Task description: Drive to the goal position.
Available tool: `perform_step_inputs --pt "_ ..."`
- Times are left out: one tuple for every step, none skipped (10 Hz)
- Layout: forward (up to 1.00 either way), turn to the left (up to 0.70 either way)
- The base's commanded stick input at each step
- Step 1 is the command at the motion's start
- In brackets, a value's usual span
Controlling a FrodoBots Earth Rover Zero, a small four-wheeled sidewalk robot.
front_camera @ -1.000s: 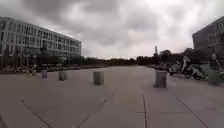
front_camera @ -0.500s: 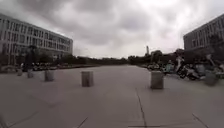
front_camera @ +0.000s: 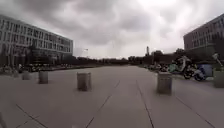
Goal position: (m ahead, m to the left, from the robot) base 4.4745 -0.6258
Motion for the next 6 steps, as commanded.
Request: perform_step_inputs --pt "0.70 0.00" --pt "0.70 0.00" --pt "0.70 0.00" --pt "0.70 0.00" --pt "0.70 0.00" --pt "0.70 0.00"
